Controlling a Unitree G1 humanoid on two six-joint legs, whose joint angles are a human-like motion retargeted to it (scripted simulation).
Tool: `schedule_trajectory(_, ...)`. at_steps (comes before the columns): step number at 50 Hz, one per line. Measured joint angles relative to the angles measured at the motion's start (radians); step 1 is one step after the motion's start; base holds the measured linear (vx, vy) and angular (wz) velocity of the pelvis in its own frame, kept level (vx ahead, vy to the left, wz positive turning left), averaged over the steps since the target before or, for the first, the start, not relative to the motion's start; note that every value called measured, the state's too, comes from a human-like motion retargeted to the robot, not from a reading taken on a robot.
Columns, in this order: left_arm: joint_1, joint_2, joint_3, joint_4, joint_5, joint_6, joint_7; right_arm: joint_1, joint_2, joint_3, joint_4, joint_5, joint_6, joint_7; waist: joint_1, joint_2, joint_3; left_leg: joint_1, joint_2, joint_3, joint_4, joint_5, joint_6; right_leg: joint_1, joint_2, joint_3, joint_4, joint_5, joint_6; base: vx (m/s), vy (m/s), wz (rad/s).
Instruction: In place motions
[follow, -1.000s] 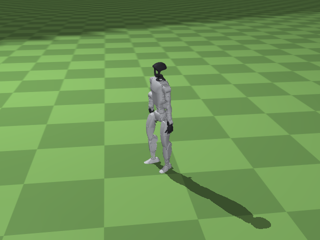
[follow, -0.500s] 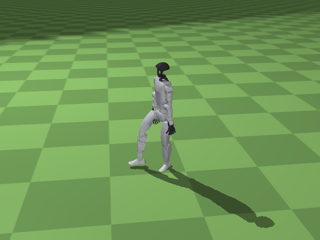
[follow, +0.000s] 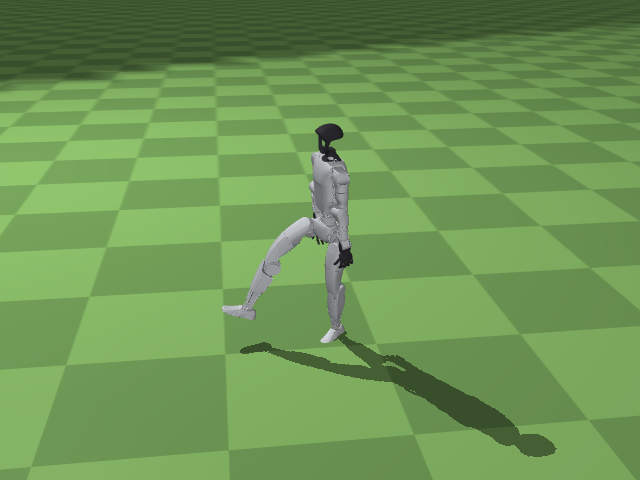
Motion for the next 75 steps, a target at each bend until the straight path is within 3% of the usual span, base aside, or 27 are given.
schedule_trajectory(5, 0.005, 0.005, 0.03, 0.003, 0.01, 0.002, -0.003, -0.033, 0.0, 0.031, -0.023, -0.049, 0.008, -0.005, 0.078, -0.047, -0.016, 0.005, -0.037, 0.074, -0.004, -0.014, -0.006, 0.146, 0.037, -0.004, 0.125, 0.03, 0.05, -0.03, 0.0, -0.6)
schedule_trajectory(10, 0.028, 0.002, 0.057, 0.011, 0.009, 0.004, -0.001, -0.05, -0.003, 0.081, -0.052, -0.14, 0.01, -0.042, 0.137, -0.048, -0.051, -0.004, -0.034, 0.129, -0.025, -0.017, -0.026, 0.322, 0.115, 0.009, 0.224, 0.07, 0.111, -0.08, 0.04, -0.67)
schedule_trajectory(15, 0.039, 0.001, 0.06, 0.023, 0.009, 0.008, 0.004, -0.059, -0.005, 0.121, -0.076, -0.222, 0.005, -0.064, 0.17, -0.058, -0.08, -0.006, -0.047, 0.152, -0.041, -0.02, -0.037, 0.531, 0.245, 0.139, 0.103, 0.129, 0.237, -0.12, 0.05, -0.27)
schedule_trajectory(18, 0.045, 0.001, 0.056, 0.024, 0.019, 0.012, 0.003, -0.049, -0.004, 0.133, -0.079, -0.236, 0.002, -0.06, 0.181, -0.074, -0.11, -0.007, -0.072, 0.156, -0.043, -0.027, -0.044, 0.652, 0.252, 0.002, -0.068, -0.039, 0.17, -0.01, 0.09, -0.04)
schedule_trajectory(20, 0.045, 0.002, 0.059, 0.024, 0.028, 0.017, 0.006, -0.042, -0.001, 0.137, -0.07, -0.235, 0.002, -0.049, 0.206, -0.101, -0.124, 0.011, -0.098, 0.174, -0.05, -0.03, -0.051, 0.691, 0.255, -0.012, -0.181, -0.029, 0.134, -0.02, 0.15, -0.4)
schedule_trajectory(23, 0.023, -0.007, 0.081, 0.021, 0.031, 0.022, 0.021, -0.058, 0.0, 0.127, -0.043, -0.237, 0.015, -0.026, 0.288, -0.123, -0.147, 0.01, -0.112, 0.235, -0.068, -0.027, -0.067, 0.675, 0.24, 0.055, -0.224, 0.011, 0.189, -0.12, 0.2, -0.9)
schedule_trajectory(28, 0.006, -0.043, 0.095, -0.012, -0.029, -0.005, 0.016, -0.09, 0.003, 0.144, -0.039, -0.256, 0.027, -0.01, 0.308, -0.106, -0.162, 0.005, -0.101, 0.267, -0.117, 0.0, -0.082, 0.626, 0.26, 0.08, -0.213, 0.0, 0.147, -0.22, 0.13, -0.35)
schedule_trajectory(34, -0.025, -0.049, 0.037, 0.004, 0.002, 0.014, 0.012, -0.057, 0.013, 0.139, -0.079, -0.27, 0.011, -0.005, 0.232, -0.075, -0.216, -0.037, -0.09, 0.202, -0.139, 0.027, -0.086, 0.604, 0.257, 0.013, -0.212, -0.013, 0.152, -0.16, 0.09, 0.52)
schedule_trajectory(52, 0.034, -0.038, 0.054, -0.004, 0.004, 0.006, 0.015, -0.022, -0.013, 0.101, 0.009, -0.298, 0.045, 0.006, 0.182, -0.049, -0.237, -0.018, -0.024, 0.204, -0.117, 0.027, -0.142, 0.628, 0.313, -0.002, -0.226, -0.042, 0.11, -0.15, 0.12, 0.01)
schedule_trajectory(57, 0.11, -0.029, 0.103, -0.022, -0.008, 0.002, 0.013, -0.021, -0.023, 0.084, 0.023, -0.299, 0.056, 0.007, 0.182, -0.033, -0.258, -0.021, 0.013, 0.254, -0.045, 0.016, -0.161, 0.625, 0.331, 0.043, -0.204, -0.069, 0.095, -0.11, 0.27, -0.45)
schedule_trajectory(60, 0.159, -0.034, 0.137, -0.054, -0.033, -0.008, 0.009, -0.024, -0.026, 0.074, 0.023, -0.292, 0.064, 0.003, 0.19, -0.037, -0.273, -0.076, 0.042, 0.292, 0.083, 0.081, -0.166, 0.611, 0.315, 0.081, -0.179, -0.086, 0.095, -0.24, 0.33, -0.46)
schedule_trajectory(62, 0.17, -0.033, 0.151, -0.073, -0.04, -0.018, 0.006, -0.028, -0.032, 0.063, 0.018, -0.287, 0.066, -0.001, 0.184, -0.064, -0.276, -0.186, 0.043, 0.257, 0.275, 0.106, -0.112, 0.603, 0.268, 0.086, -0.158, -0.1, 0.102, -0.25, 0.29, 0.3)
schedule_trajectory(63, 0.17, -0.032, 0.151, -0.081, -0.041, -0.024, 0.008, -0.029, -0.036, 0.059, 0.013, -0.281, 0.063, 0.001, 0.17, -0.062, -0.265, -0.235, 0.025, 0.19, 0.349, 0.097, -0.091, 0.609, 0.26, 0.066, -0.151, -0.107, 0.103, -0.31, 0.28, 0.31)
schedule_trajectory(65, 0.17, -0.034, 0.149, -0.1, -0.044, -0.033, 0.012, -0.035, -0.047, 0.068, 0.013, -0.262, 0.061, 0.005, 0.228, -0.075, -0.226, -0.327, -0.007, 0.149, 0.41, 0.093, -0.114, 0.62, 0.255, 0.108, -0.142, -0.104, 0.097, -0.4, 0.29, -0.45)
schedule_trajectory(67, 0.155, -0.035, 0.137, -0.112, -0.04, -0.033, 0.01, -0.057, -0.059, 0.074, 0.022, -0.246, 0.069, -0.001, 0.249, -0.052, -0.171, -0.413, -0.045, 0.111, 0.35, 0.07, -0.13, 0.652, 0.281, 0.082, -0.152, -0.102, 0.085, -0.45, 0.26, 0.31)
schedule_trajectory(69, 0.145, -0.04, 0.13, -0.127, -0.042, -0.037, 0.007, -0.076, -0.067, 0.083, 0.025, -0.244, 0.073, -0.012, 0.27, -0.027, -0.106, -0.485, -0.067, 0.106, 0.222, 0.029, -0.107, 0.7, 0.317, 0.052, -0.174, -0.097, 0.065, -0.49, 0.21, 0.16)
schedule_trajectory(71, 0.141, -0.049, 0.133, -0.143, -0.052, -0.043, 0.002, -0.098, -0.075, 0.109, 0.021, -0.248, 0.071, -0.007, 0.362, -0.048, -0.037, -0.582, -0.072, 0.155, 0.116, -0.006, -0.098, 0.734, 0.319, 0.105, -0.183, -0.087, 0.042, -0.41, 0.08, -1.2)
schedule_trajectory(75, 0.125, -0.055, 0.135, -0.139, -0.064, -0.046, -0.005, -0.147, -0.073, 0.131, -0.02, -0.298, 0.066, 0.007, 0.497, -0.079, 0.086, -0.83, -0.072, 0.101, 0.043, -0.031, -0.086, 0.771, 0.308, 0.162, -0.171, -0.082, 0.008, -0.37, -0.07, -0.82)
